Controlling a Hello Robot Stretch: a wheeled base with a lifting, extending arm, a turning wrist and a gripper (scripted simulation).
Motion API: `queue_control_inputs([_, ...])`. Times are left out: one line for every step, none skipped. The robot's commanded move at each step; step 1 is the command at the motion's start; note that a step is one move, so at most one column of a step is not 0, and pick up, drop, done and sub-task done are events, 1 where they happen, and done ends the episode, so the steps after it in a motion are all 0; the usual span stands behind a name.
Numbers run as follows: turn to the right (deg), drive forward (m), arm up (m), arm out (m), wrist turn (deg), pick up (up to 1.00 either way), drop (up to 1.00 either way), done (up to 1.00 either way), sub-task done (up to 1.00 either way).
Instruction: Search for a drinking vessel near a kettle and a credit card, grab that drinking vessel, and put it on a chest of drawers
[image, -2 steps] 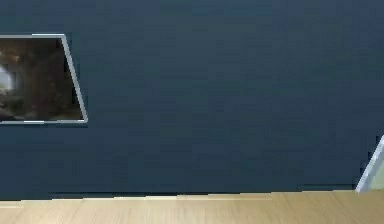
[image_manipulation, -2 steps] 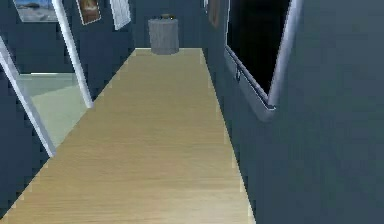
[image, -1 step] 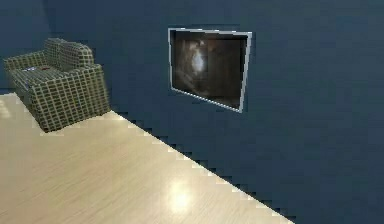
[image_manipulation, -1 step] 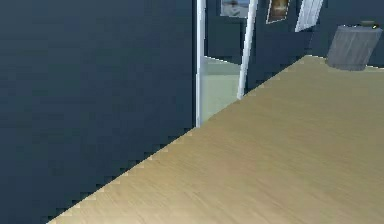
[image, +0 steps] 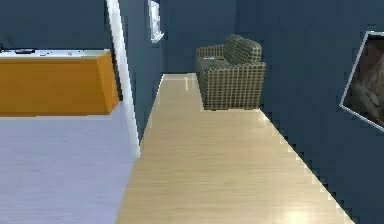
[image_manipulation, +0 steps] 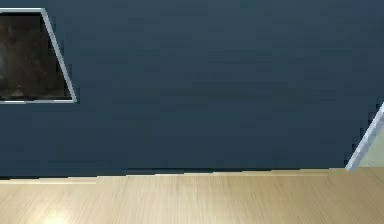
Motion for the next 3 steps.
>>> queue_control_inputs([-9.0,0.0,0.0,0.0,0.0,0.0,0.0,0.0,0.0])
queue_control_inputs([-3.0,0.0,0.0,0.0,0.0,0.0,0.0,0.0,0.0])
queue_control_inputs([21.0,0.0,0.0,0.0,0.0,0.0,0.0,0.0,0.0])
